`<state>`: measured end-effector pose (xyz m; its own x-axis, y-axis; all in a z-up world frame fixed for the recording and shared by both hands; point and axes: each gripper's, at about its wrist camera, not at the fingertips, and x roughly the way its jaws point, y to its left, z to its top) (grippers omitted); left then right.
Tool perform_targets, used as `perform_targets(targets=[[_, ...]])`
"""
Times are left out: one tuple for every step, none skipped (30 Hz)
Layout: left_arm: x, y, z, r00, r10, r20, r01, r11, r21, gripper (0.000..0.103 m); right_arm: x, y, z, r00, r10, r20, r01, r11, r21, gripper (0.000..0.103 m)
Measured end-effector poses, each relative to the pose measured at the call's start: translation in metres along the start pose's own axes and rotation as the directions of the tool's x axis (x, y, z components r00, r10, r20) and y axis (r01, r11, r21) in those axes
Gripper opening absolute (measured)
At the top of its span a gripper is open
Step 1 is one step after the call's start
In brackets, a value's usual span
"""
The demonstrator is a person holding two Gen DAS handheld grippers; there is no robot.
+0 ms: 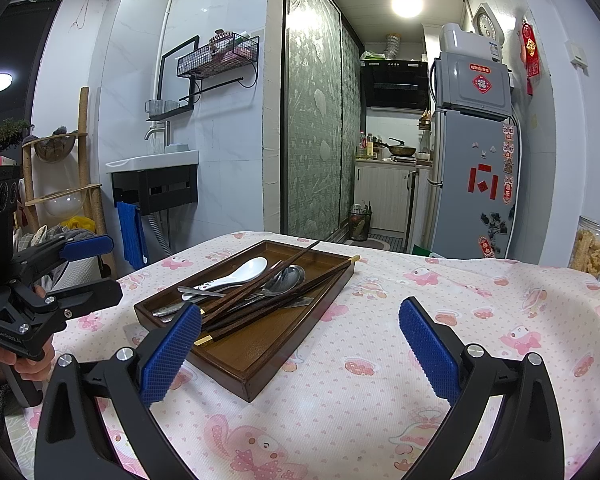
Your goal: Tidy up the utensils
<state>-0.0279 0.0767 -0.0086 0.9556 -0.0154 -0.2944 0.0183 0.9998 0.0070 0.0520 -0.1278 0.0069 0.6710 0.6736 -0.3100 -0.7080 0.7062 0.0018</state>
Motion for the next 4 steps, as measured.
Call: perform_targets(targets=[[0.0001, 0.0003, 0.0001, 1.0, 0.0, 0.0, 0.0, 1.0, 0.0, 0.1, -0.0001, -0.0001, 0.0, 1.0, 0.0, 0.0, 0.0, 1.0, 0.0, 0.1], [0.0001, 0.0003, 0.0001, 1.0, 0.0, 0.0, 0.0, 1.0, 0.0, 0.1, -0.0003, -0.0002, -0.0001, 1.0, 0.0, 0.0, 0.0, 1.0, 0.0, 0.1], [0.0, 0.0, 0.0, 1.0, 0.0, 0.0, 0.0, 1.0, 0.0, 0.1, 0.0, 0.0, 0.0, 1.0, 0.0, 0.0, 0.0, 1.0, 0.0, 0.1], [0.0001, 0.0004, 0.0001, 1.0, 0.0, 0.0, 0.0, 1.0, 0.0, 0.1, -0.0001, -0.0001, -0.0001, 1.0, 0.0, 0.0, 0.0, 1.0, 0.0, 0.1]])
